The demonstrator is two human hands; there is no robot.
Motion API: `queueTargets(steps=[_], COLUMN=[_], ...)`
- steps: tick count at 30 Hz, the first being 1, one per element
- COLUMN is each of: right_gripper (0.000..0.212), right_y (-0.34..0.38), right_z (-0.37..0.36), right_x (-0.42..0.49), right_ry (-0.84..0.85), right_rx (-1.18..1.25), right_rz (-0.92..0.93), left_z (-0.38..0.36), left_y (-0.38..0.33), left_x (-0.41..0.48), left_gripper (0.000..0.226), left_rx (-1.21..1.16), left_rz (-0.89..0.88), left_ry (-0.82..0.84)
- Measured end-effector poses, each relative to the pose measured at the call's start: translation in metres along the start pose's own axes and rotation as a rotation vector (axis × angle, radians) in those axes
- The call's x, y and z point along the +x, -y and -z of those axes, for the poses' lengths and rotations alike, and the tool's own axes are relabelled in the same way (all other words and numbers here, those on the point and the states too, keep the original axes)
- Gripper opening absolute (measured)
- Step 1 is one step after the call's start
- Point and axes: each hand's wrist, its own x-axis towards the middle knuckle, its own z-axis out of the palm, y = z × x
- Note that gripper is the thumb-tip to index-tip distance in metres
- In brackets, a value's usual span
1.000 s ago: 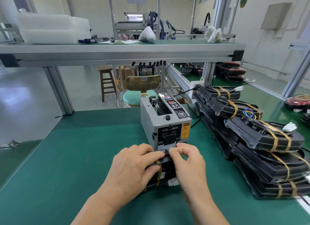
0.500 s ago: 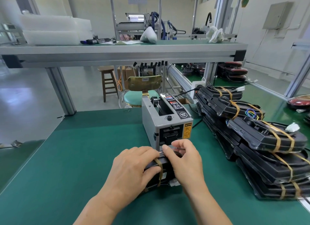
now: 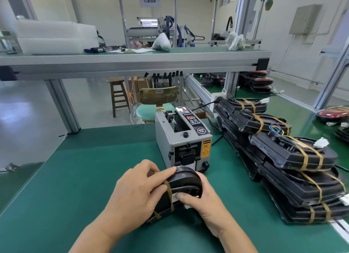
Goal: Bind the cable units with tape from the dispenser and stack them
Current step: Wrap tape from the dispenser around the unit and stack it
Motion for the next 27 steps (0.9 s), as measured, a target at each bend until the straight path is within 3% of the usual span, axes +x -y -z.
queueTargets(steps=[3, 7, 11, 12, 13, 15, 17, 27], right_gripper=[0.06, 0.061, 0.058, 0.054, 0.044, 0.018, 0.008, 0.015], right_y=[0.007, 0.019, 0.036, 0.04, 0.042, 0.042, 0.038, 0.045], right_z=[-0.01, -0.034, -0.017, -0.008, 0.0, 0.011, 0.014, -0.003], right_x=[0.004, 0.011, 0.016, 0.02, 0.026, 0.041, 0.053, 0.079], right_ry=[0.017, 0.027, 0.323, 0.327, 0.235, -0.158, -0.462, -0.623], right_rx=[0.0, -0.061, 0.027, 0.08, 0.127, 0.16, 0.137, 0.137], right_rz=[0.042, 0.092, 0.037, 0.021, 0.014, -0.067, -0.153, -0.252], left_z=[0.006, 0.008, 0.014, 0.015, 0.015, 0.015, 0.014, 0.009], left_y=[0.005, 0.001, 0.007, 0.007, 0.008, 0.008, 0.008, 0.008], left_x=[0.003, 0.017, 0.015, 0.013, 0.01, 0.006, 0.004, -0.004], left_gripper=[0.052, 0.068, 0.058, 0.058, 0.059, 0.061, 0.06, 0.053], left_rx=[-0.151, -0.073, -0.129, -0.133, -0.136, -0.139, -0.127, -0.169], left_rz=[0.09, 0.074, 0.108, 0.103, 0.098, 0.1, 0.112, 0.096], left_ry=[0.027, 0.047, -0.006, -0.015, -0.026, -0.053, -0.069, -0.172])
